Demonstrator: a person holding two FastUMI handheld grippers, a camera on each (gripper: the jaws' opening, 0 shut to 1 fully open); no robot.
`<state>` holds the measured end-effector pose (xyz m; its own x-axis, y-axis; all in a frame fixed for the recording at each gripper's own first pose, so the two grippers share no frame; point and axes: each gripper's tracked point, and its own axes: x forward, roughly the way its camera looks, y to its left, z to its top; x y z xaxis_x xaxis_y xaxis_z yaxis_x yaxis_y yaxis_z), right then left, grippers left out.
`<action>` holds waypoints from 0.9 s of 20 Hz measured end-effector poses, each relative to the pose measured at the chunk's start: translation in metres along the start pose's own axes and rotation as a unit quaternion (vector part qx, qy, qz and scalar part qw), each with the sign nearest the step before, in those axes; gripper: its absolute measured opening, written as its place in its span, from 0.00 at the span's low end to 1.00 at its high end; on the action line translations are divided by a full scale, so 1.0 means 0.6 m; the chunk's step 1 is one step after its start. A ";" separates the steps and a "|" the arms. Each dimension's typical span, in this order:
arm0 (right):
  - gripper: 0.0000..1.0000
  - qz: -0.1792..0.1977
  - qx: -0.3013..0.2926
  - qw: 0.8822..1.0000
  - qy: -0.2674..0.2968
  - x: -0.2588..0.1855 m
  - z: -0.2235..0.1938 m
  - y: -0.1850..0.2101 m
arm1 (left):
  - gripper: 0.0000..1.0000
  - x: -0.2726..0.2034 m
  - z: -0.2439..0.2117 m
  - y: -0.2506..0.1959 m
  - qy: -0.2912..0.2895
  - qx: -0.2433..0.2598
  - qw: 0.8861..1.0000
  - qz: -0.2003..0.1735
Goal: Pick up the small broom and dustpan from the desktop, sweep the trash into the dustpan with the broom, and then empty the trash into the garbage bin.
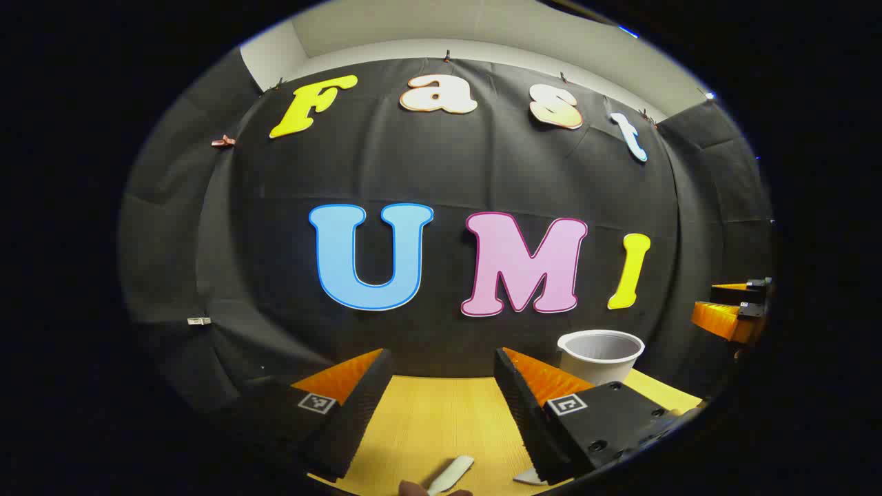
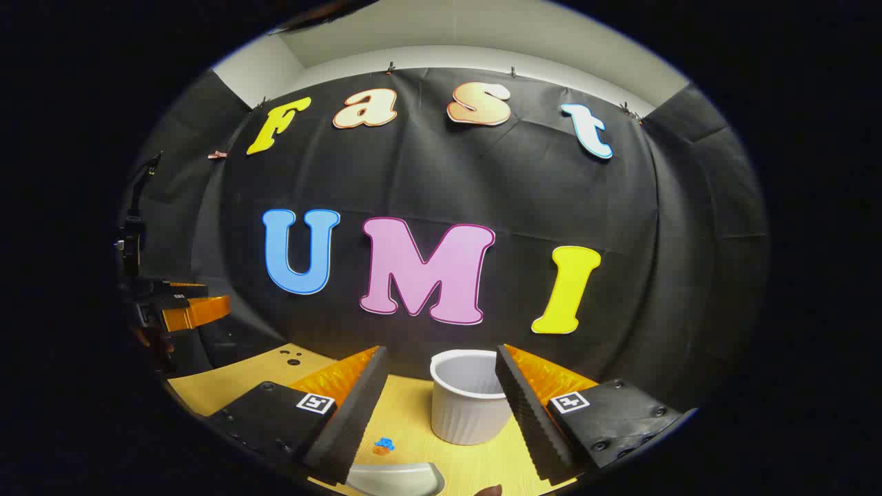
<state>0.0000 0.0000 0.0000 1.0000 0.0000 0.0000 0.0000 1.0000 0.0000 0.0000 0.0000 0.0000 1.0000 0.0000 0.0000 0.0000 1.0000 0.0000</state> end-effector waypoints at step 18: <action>0.97 0.053 -0.026 0.991 0.118 -0.046 -0.120 0.037 | 0.95 -0.017 -0.026 -0.010 0.019 0.010 1.000 -0.012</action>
<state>-0.0274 0.0223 -0.0723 0.9664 0.0984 -0.2374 -0.1109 0.9930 -0.0398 -0.0102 -0.0061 -0.0154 0.9990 -0.0232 -0.0385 0.0239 0.9995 0.0193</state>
